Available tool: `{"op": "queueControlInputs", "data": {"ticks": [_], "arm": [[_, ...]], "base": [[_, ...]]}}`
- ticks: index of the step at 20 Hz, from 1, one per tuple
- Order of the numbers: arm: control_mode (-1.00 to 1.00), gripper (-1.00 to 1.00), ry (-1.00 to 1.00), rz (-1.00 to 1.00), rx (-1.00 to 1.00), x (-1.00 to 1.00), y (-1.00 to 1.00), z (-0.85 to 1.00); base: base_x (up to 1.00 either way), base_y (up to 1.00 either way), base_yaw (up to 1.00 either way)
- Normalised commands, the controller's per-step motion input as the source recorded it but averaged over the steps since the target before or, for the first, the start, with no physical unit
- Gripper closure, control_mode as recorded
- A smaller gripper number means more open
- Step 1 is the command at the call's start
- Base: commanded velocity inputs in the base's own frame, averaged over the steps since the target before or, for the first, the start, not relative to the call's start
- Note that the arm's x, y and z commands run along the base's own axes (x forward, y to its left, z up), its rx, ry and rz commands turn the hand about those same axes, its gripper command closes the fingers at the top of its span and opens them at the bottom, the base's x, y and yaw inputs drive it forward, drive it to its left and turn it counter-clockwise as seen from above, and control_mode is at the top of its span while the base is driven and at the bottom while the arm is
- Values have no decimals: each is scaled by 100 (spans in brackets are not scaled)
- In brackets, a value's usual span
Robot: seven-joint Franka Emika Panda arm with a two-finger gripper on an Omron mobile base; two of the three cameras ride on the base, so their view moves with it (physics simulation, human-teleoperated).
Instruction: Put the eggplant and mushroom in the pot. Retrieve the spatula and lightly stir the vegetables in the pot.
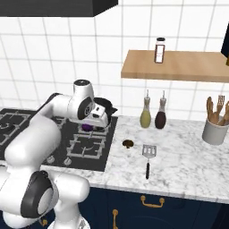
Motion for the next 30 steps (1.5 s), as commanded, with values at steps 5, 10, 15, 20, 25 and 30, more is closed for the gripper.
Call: {"op": "queueControlInputs", "data": {"ticks": [5,10,15,20,25,30], "arm": [[-100,100,7,0,-3,95,16,54],[-100,100,17,0,-4,100,1,2],[-100,100,4,-2,-7,97,21,-37],[-100,100,0,-5,-7,81,29,-61],[-100,100,0,-1,0,48,1,-41],[-100,100,0,0,0,23,0,-36]], "base": [[0,0,0],[0,0,0],[0,0,0],[0,0,0],[0,0,0],[0,0,0]]}}
